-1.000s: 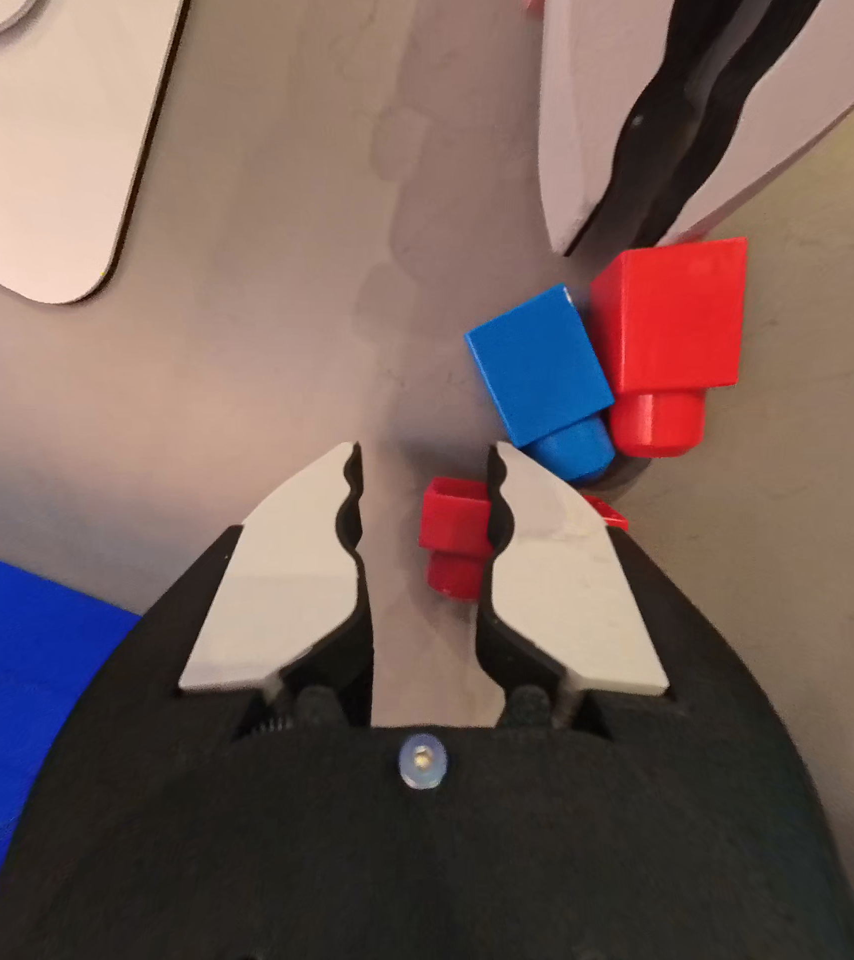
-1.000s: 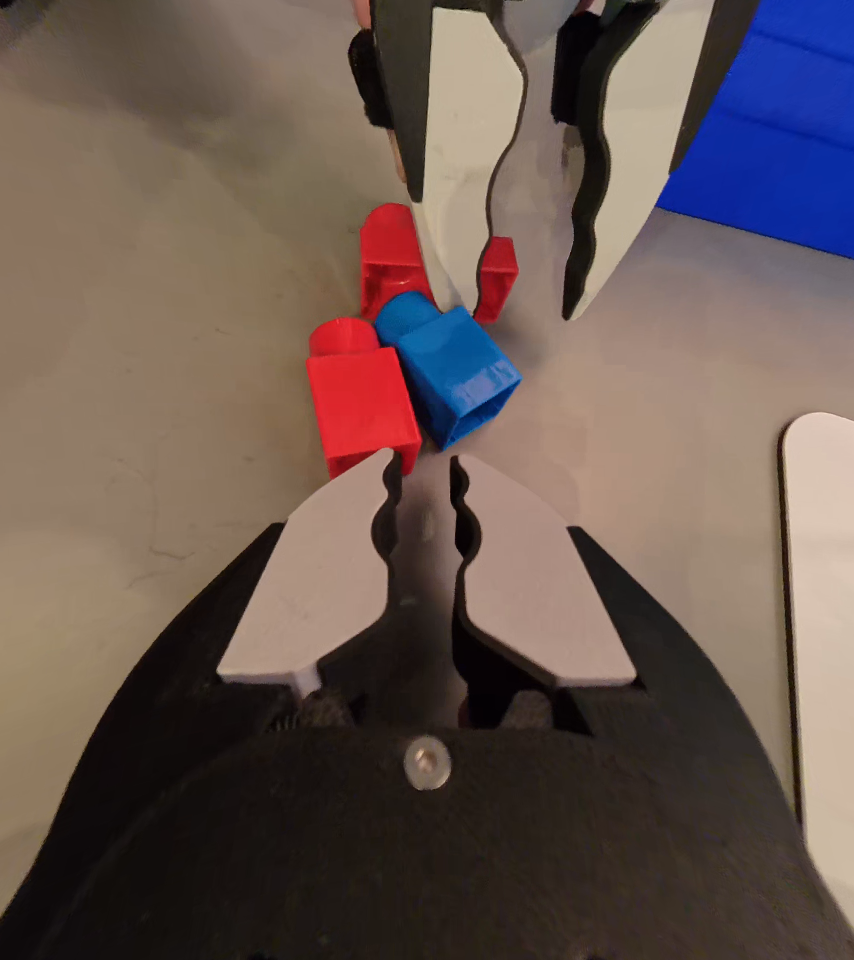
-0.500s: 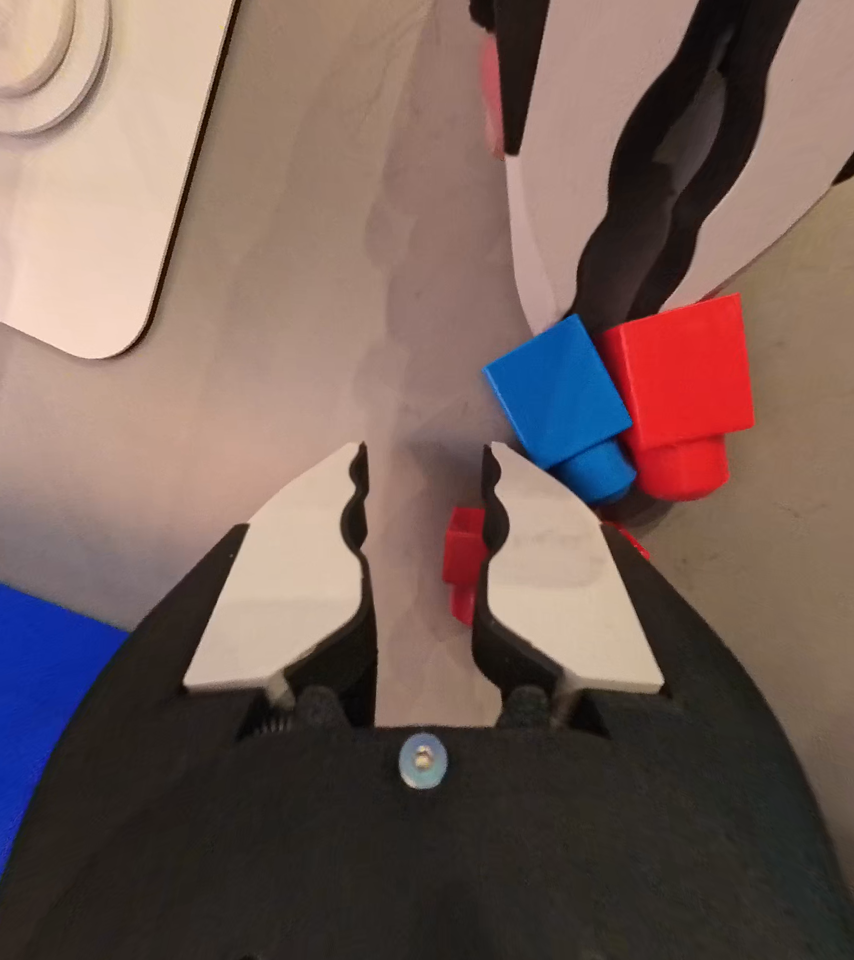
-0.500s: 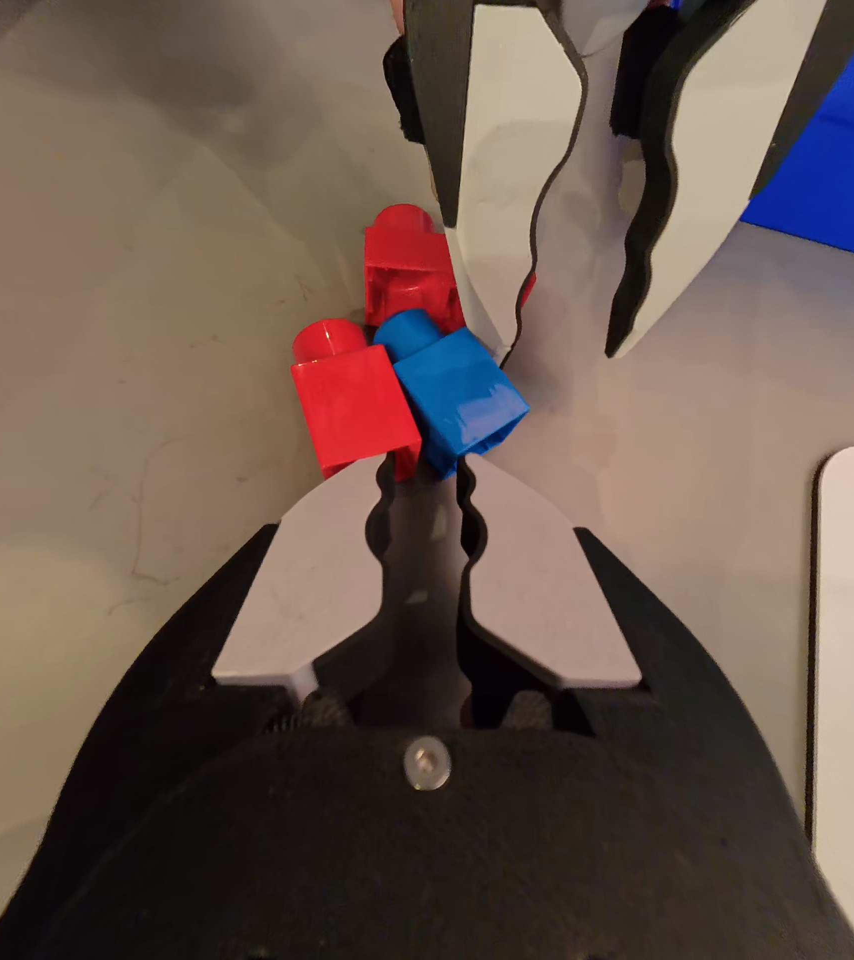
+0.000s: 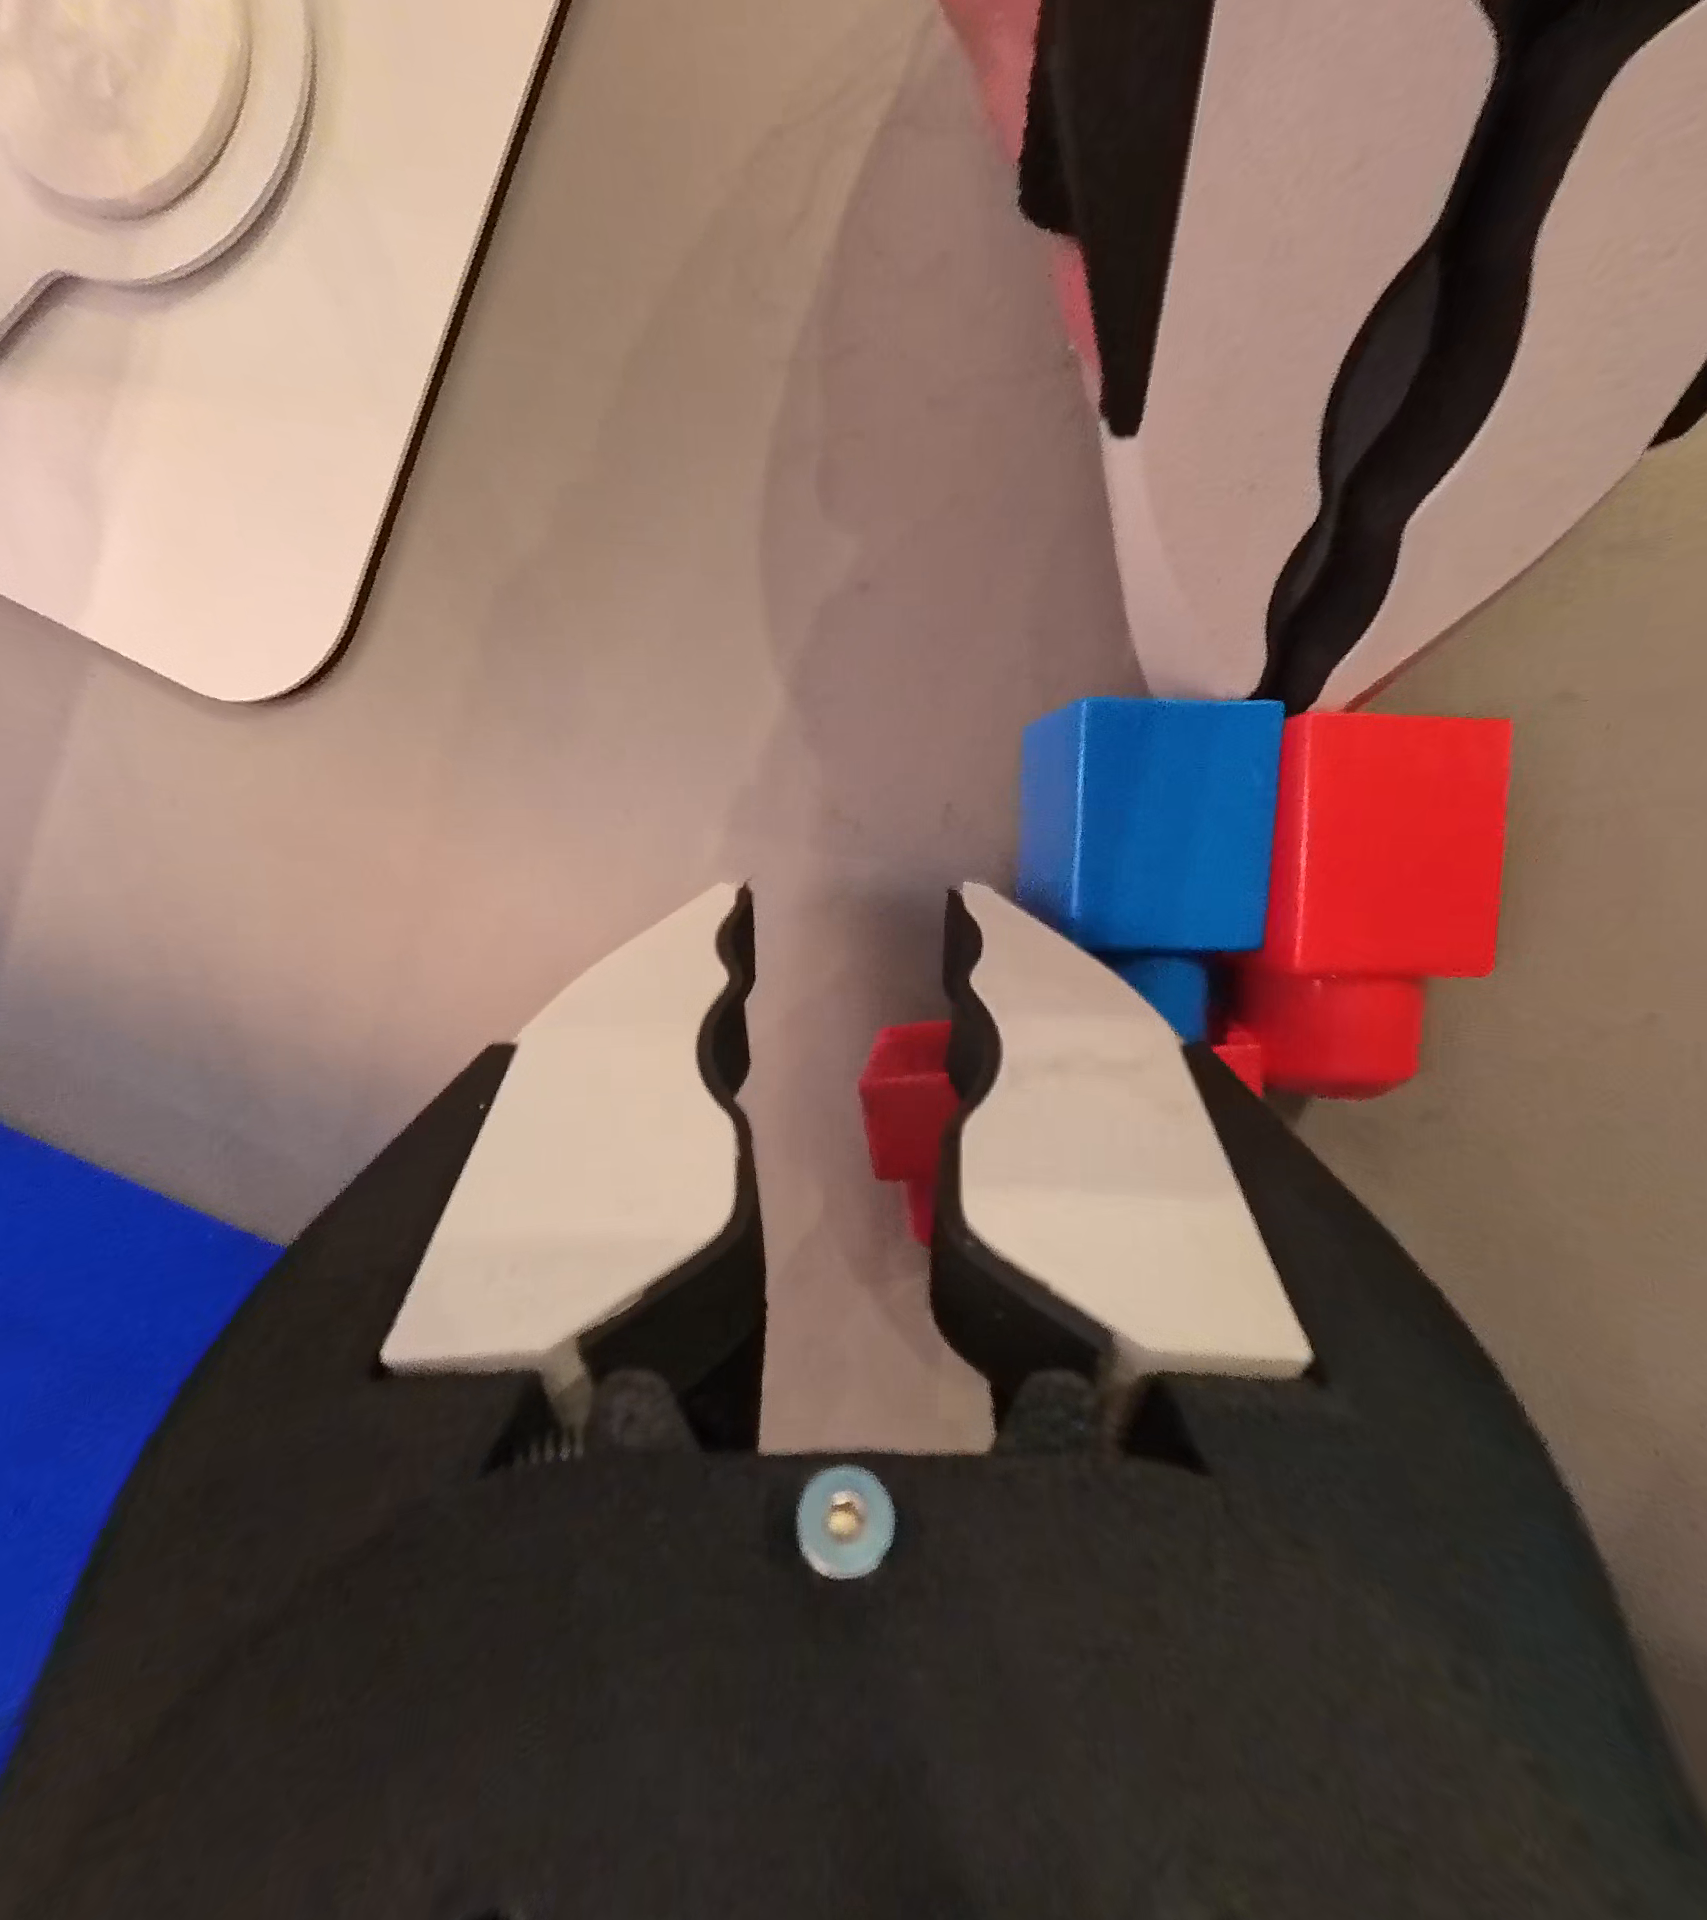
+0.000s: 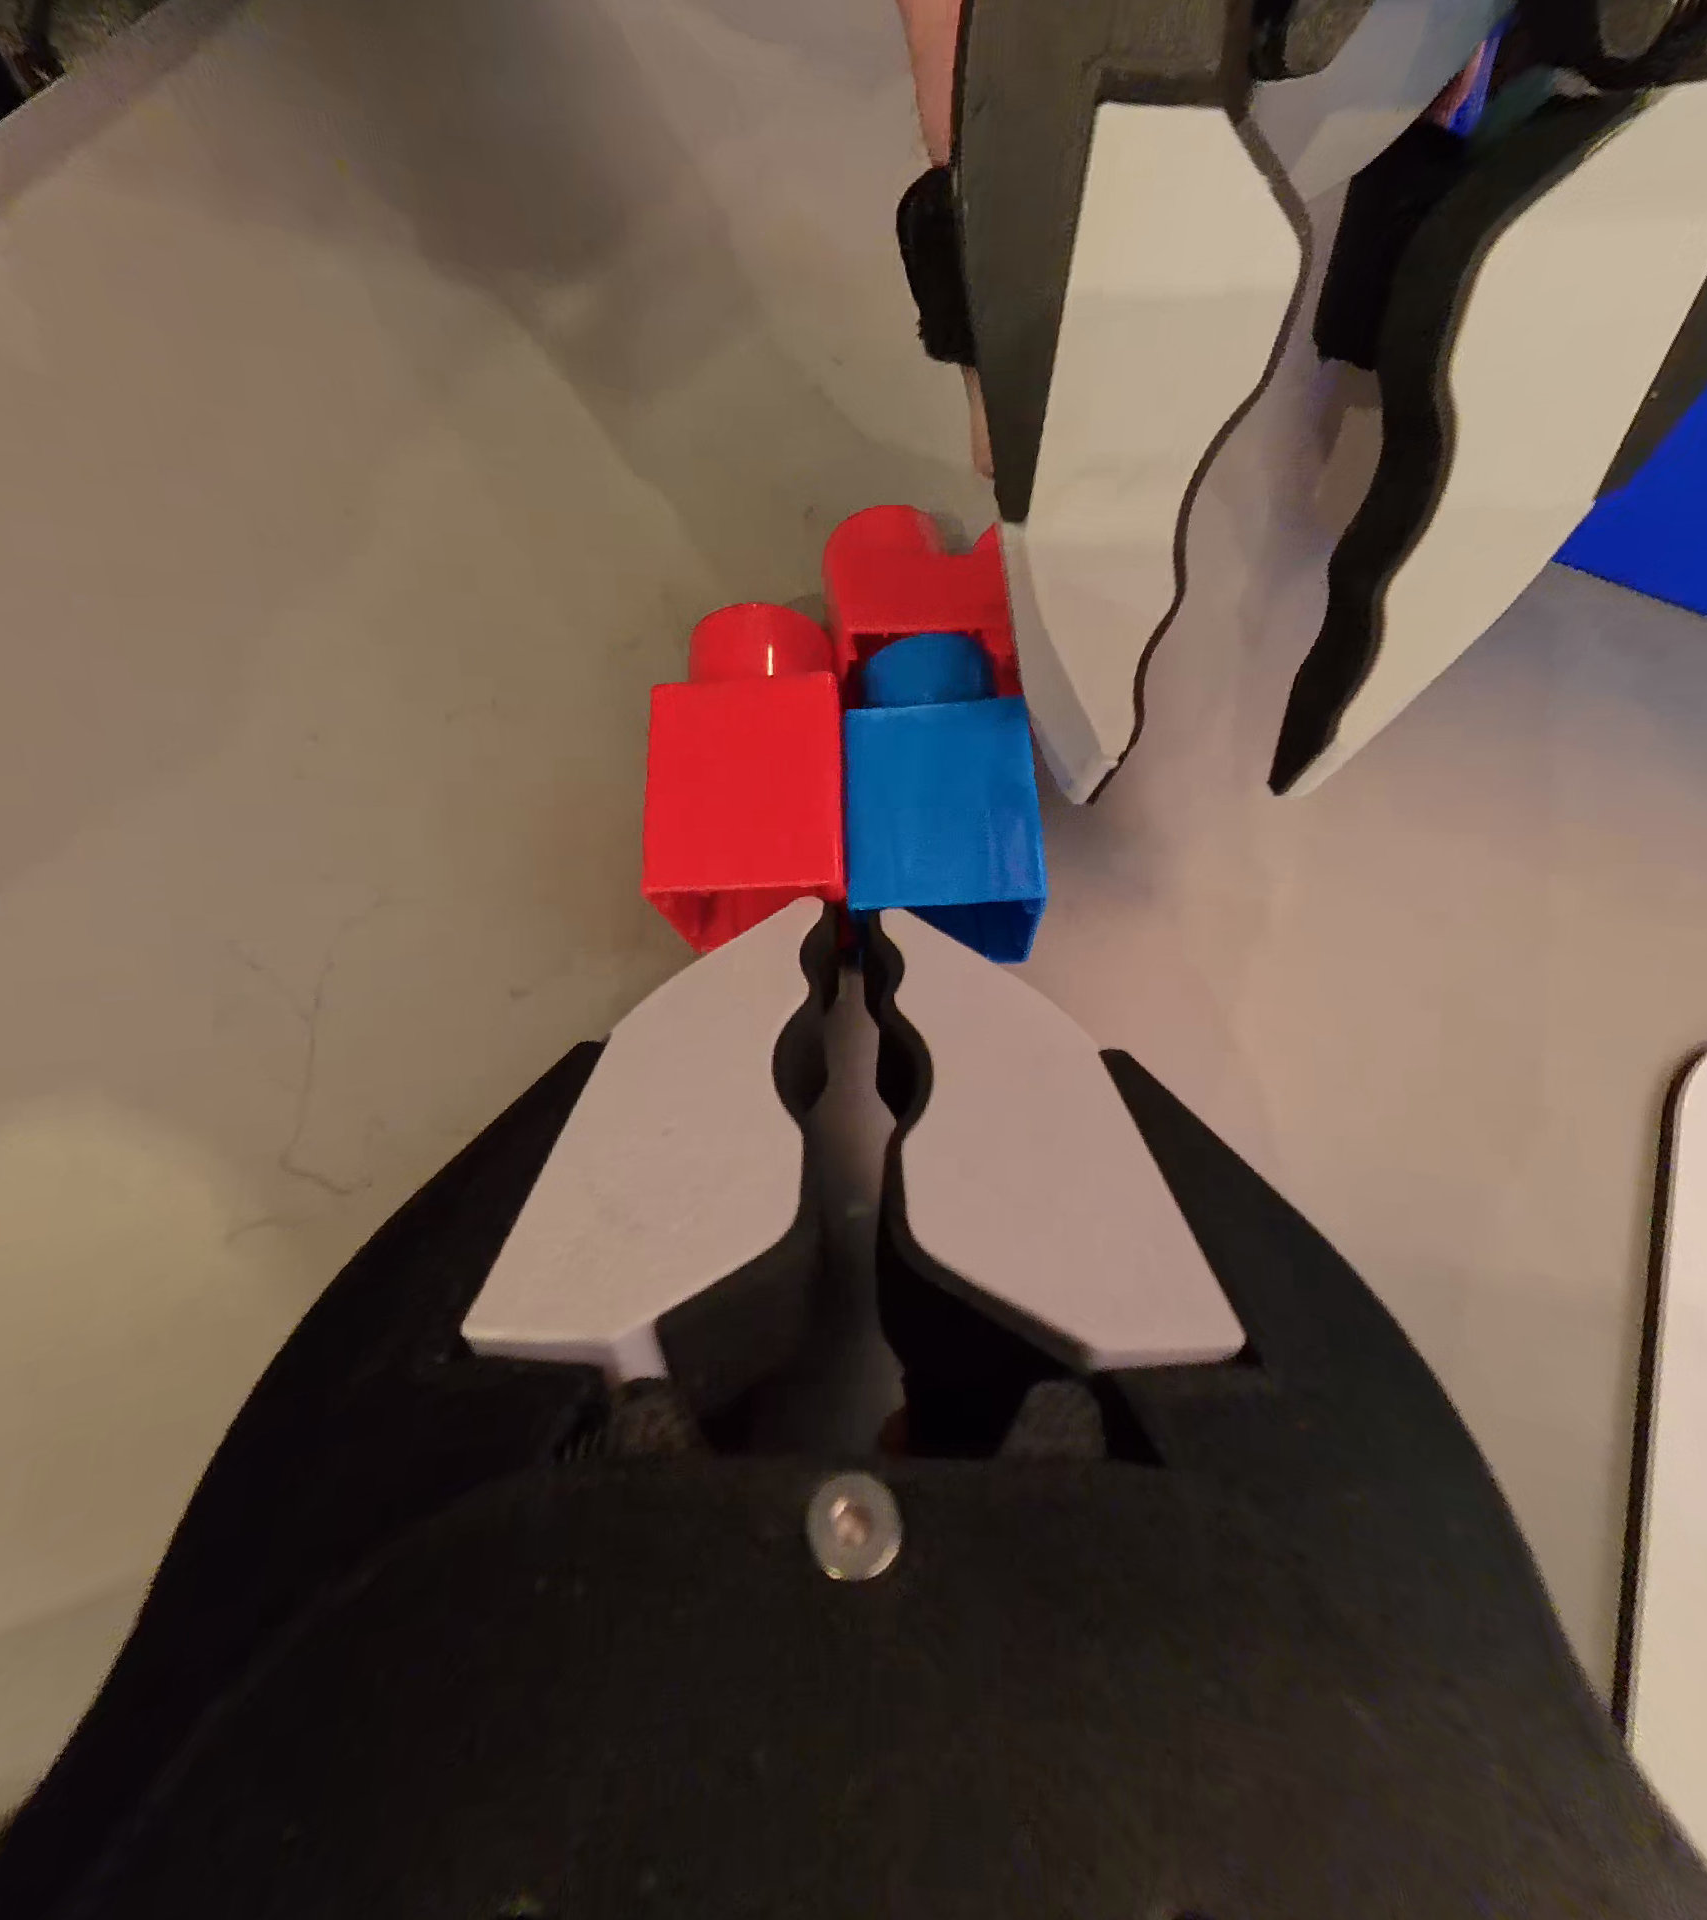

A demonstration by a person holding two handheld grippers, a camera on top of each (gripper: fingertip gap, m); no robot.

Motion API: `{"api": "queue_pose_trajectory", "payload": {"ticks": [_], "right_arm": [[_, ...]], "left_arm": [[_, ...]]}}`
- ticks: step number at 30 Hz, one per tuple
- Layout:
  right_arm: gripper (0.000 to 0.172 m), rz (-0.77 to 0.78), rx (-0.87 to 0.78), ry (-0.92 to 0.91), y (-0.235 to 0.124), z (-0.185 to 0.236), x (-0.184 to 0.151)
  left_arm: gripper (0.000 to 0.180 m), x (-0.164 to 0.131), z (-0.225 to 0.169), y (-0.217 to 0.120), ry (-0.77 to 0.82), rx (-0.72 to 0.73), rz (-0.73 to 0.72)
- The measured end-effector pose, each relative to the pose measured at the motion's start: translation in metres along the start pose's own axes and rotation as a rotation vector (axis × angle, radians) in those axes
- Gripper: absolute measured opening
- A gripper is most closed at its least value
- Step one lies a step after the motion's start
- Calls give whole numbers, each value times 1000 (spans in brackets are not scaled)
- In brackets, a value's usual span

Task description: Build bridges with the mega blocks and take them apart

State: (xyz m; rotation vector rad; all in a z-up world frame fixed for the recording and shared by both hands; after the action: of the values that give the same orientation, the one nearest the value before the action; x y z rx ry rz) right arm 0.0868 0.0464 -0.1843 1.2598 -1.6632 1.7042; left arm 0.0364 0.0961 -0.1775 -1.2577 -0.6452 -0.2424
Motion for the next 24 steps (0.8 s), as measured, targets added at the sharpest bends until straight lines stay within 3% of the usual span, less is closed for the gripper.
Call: {"api": "queue_pose_trajectory", "payload": {"ticks": [9, 14, 19, 24], "right_arm": [[3, -21, -81, -52, -6, -2, 6], [3, -88, -203, -86, -27, -12, 25], [3, -136, -310, -137, -45, -21, 39], [3, -124, -396, -241, -53, -22, 52]], "left_arm": [[37, -2, 4, -18, -49, 39, -78], [38, 16, 13, -41, -171, 56, -283], [51, 45, 4, -78, -457, -281, -671], [69, 58, -22, -79, -613, -598, -746]]}}
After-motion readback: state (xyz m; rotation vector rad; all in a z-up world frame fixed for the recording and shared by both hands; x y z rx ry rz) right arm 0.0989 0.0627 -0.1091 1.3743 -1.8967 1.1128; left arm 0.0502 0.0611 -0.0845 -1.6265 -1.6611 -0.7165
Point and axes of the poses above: each gripper's, where its closed fingertips meet, y out along the fingers, x out of its top, z = x × y across the jaws, the point moved 1 cm from there along -y, back along the fingers, and after that the axes turned 7 degrees about -z, right-handed, at the moved point
